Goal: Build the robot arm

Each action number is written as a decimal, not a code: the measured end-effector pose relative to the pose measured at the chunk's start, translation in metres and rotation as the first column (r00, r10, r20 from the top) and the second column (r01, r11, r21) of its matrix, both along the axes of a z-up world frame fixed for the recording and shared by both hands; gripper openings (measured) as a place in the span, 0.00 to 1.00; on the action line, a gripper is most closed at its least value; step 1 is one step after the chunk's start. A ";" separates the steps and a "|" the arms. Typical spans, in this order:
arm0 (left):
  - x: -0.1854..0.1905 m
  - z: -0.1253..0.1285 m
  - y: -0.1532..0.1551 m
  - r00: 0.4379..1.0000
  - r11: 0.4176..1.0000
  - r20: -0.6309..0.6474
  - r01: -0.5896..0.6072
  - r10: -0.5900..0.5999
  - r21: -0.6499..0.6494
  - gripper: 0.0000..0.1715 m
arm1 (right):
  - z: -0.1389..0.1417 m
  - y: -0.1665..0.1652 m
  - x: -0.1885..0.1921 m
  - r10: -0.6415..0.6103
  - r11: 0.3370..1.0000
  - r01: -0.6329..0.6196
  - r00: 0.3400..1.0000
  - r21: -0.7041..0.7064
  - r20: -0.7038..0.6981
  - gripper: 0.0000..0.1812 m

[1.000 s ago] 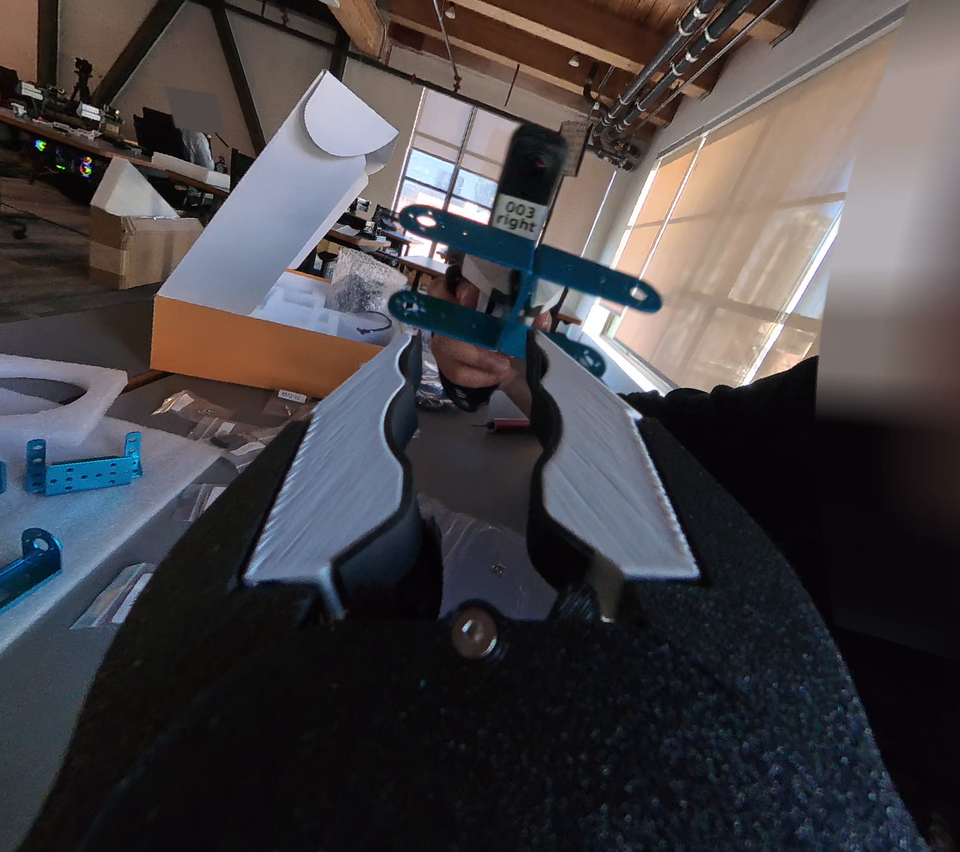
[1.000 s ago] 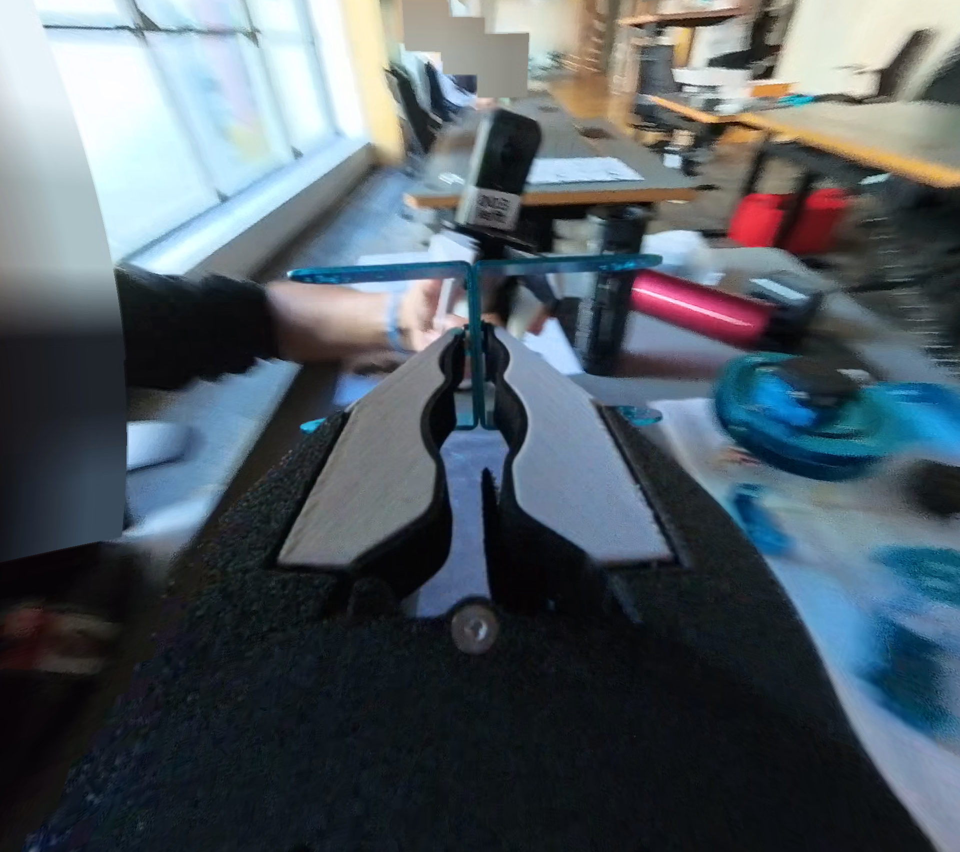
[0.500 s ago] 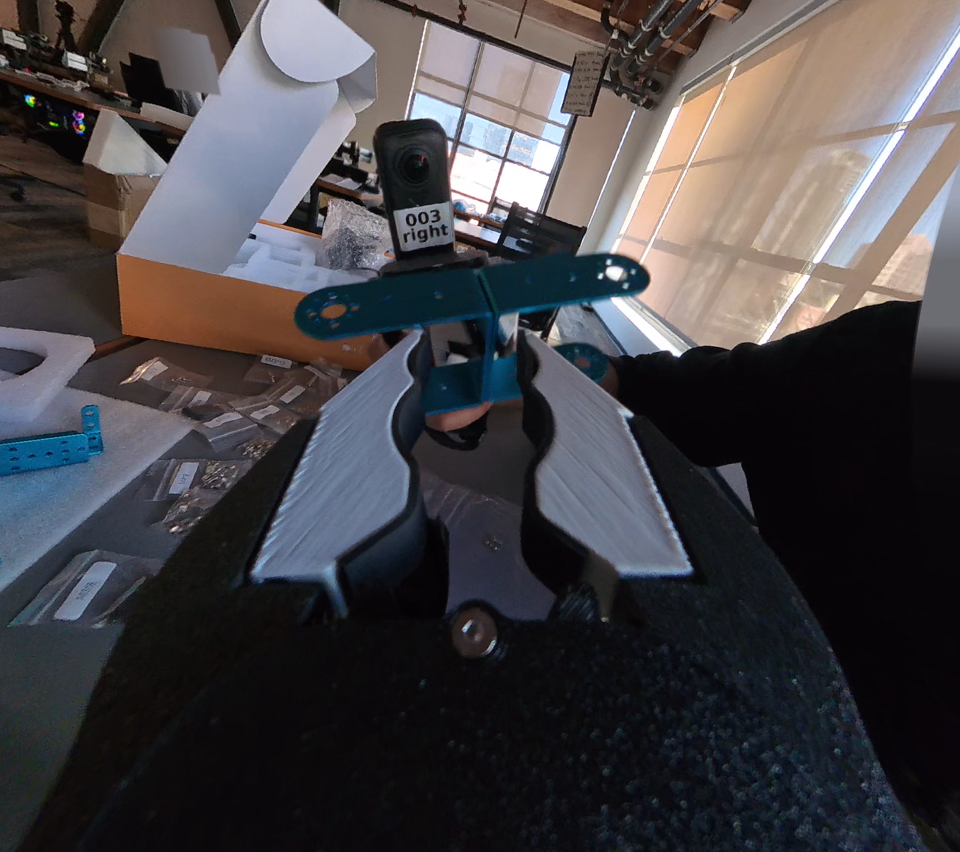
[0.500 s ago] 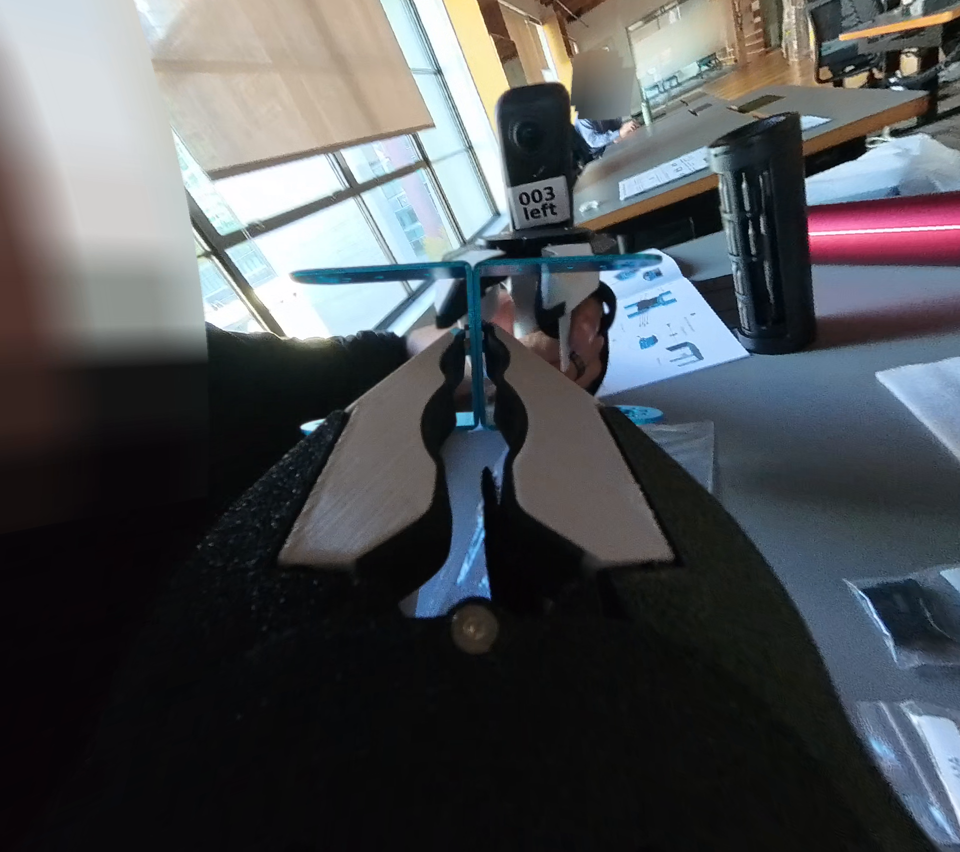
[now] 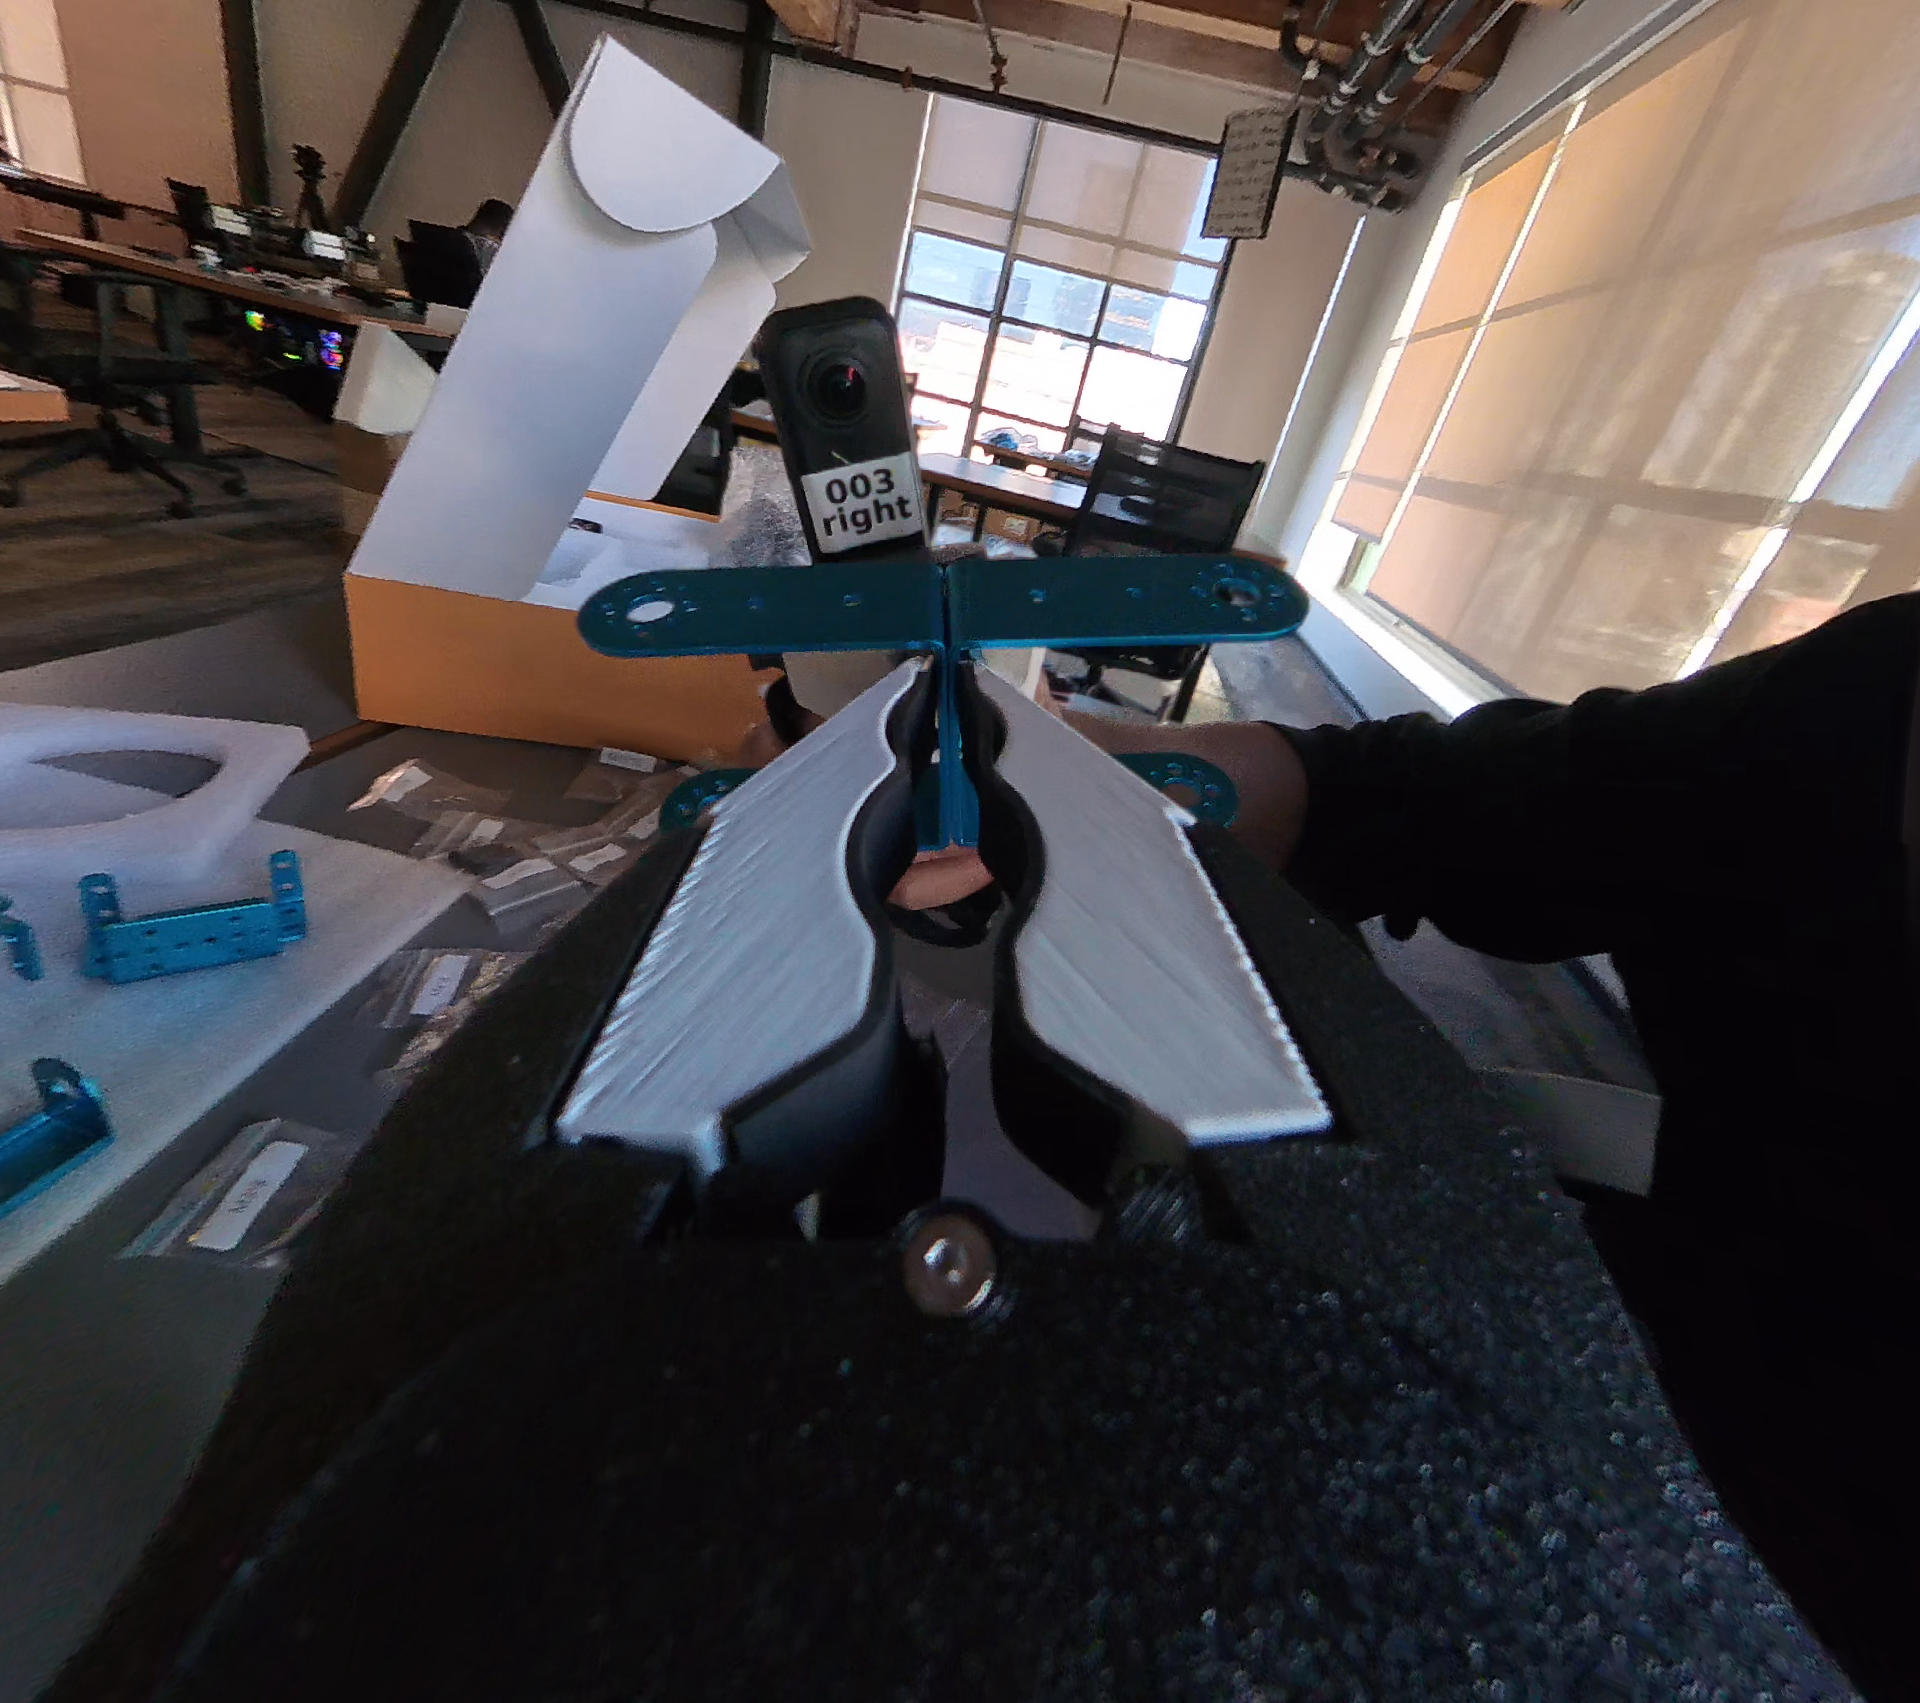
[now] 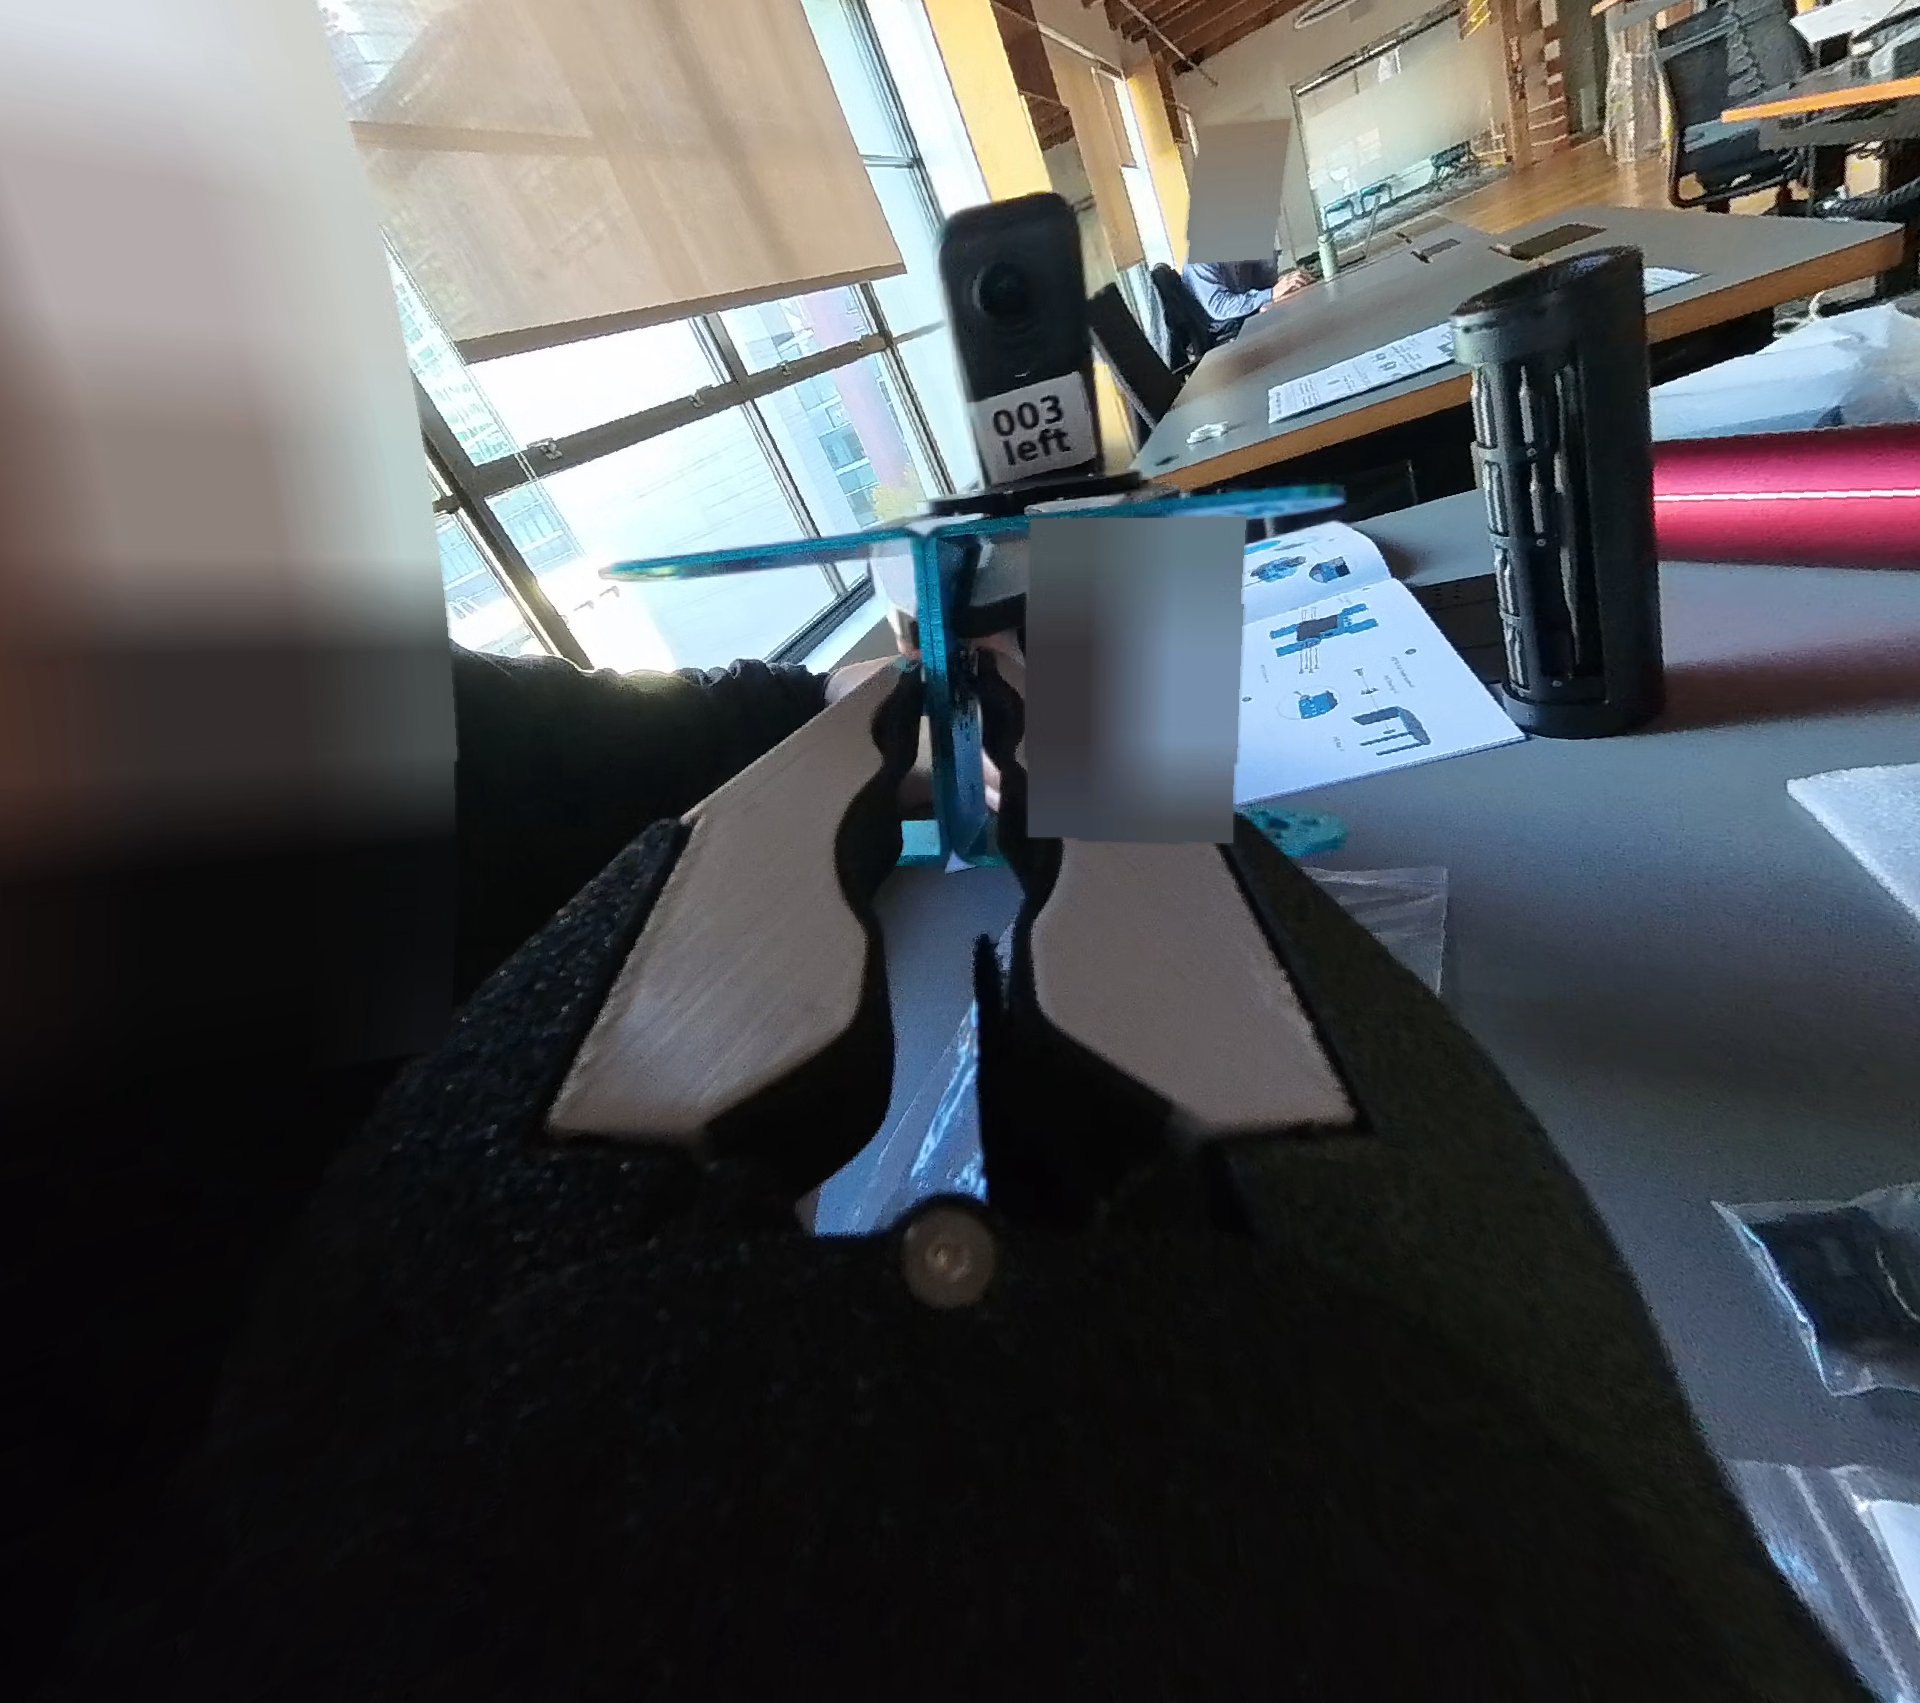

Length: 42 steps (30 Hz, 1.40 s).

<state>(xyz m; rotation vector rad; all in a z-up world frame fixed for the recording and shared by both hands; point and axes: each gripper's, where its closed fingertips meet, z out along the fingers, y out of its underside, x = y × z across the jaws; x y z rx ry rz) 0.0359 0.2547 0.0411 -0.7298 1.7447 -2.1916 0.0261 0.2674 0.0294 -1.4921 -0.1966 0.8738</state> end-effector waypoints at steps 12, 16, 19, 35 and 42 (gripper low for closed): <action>-0.002 0.000 -0.001 0.997 0.994 0.065 -0.052 0.046 0.097 0.01 | 0.004 -0.004 -0.001 -0.015 0.999 0.012 0.997 0.038 0.073 0.08; -0.001 0.001 -0.001 0.996 0.993 0.072 -0.062 0.055 0.102 0.01 | 0.005 -0.008 -0.004 -0.004 0.999 -0.001 0.993 0.039 0.117 0.14; -0.003 0.000 -0.003 0.995 0.992 0.082 -0.062 0.053 0.113 0.02 | 0.005 -0.009 -0.006 -0.006 0.999 0.000 0.988 0.039 0.156 0.15; -0.005 0.007 -0.001 0.993 0.993 0.101 -0.063 0.053 0.100 0.01 | 0.005 -0.012 0.004 -0.018 0.999 0.011 0.990 0.049 0.138 0.04; -0.007 0.006 0.000 0.994 0.995 0.107 -0.036 0.026 0.090 0.02 | 0.004 -0.012 0.003 -0.029 0.998 0.020 0.985 0.054 0.172 0.03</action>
